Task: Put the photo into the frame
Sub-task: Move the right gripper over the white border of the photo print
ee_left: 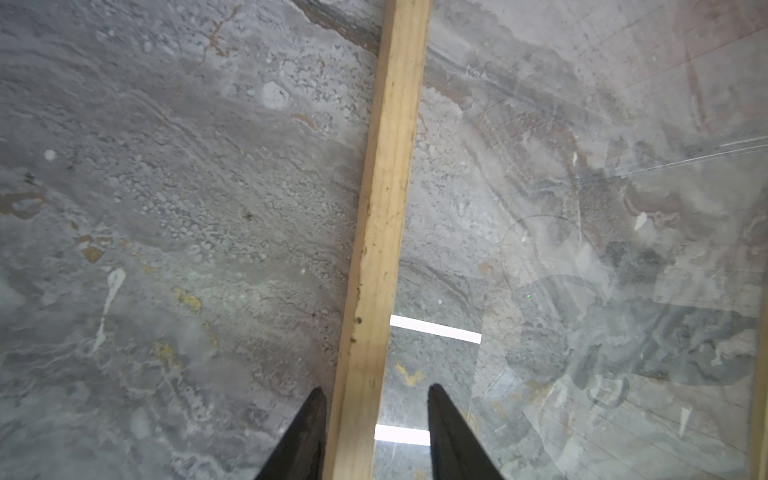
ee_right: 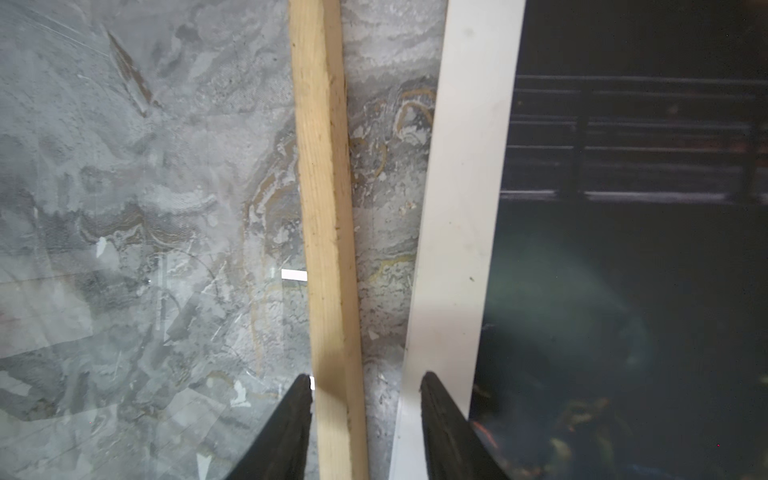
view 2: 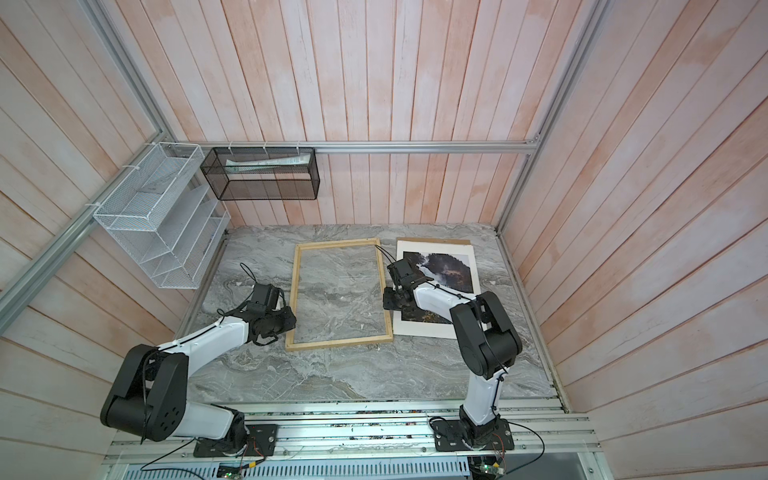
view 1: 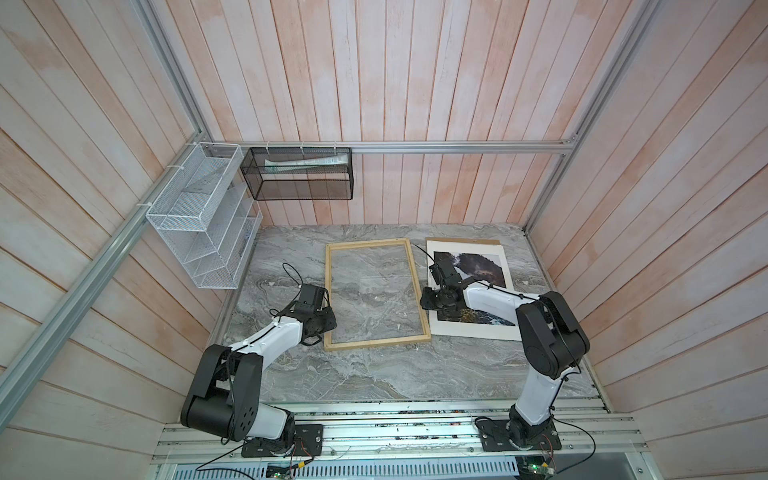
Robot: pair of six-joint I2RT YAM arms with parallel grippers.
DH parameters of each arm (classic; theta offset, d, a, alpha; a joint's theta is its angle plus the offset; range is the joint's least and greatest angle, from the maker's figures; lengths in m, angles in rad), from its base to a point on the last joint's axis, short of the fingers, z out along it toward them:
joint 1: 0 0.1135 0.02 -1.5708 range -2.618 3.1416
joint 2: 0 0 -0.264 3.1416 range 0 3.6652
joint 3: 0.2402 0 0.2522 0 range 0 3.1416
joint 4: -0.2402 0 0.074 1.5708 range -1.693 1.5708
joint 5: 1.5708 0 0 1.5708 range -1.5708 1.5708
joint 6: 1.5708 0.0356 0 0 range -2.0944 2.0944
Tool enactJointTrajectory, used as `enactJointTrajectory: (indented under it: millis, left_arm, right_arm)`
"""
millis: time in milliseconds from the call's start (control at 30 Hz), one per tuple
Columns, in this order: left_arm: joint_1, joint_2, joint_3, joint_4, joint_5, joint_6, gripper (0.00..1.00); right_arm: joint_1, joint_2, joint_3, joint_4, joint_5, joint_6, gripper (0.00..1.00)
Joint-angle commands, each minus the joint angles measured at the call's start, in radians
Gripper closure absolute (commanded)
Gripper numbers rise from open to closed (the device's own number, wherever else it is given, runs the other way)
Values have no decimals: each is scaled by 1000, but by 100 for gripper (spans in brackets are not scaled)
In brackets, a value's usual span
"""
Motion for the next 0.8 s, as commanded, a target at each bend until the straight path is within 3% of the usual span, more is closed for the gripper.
enactJointTrajectory:
  millis: [0, 500, 767]
  left_arm:
    - [-8, 21, -20, 39, 22, -12, 58]
    - [-15, 1, -54, 88, 60, -10, 59]
    - [-14, 20, -50, 116, 69, -8, 59]
  right_arm:
    - [-2, 20, 30, 12, -51, -9, 57]
    - [-12, 129, 153, -47, -94, -8, 68]
    - [-12, 178, 195, -10, -202, 24, 74]
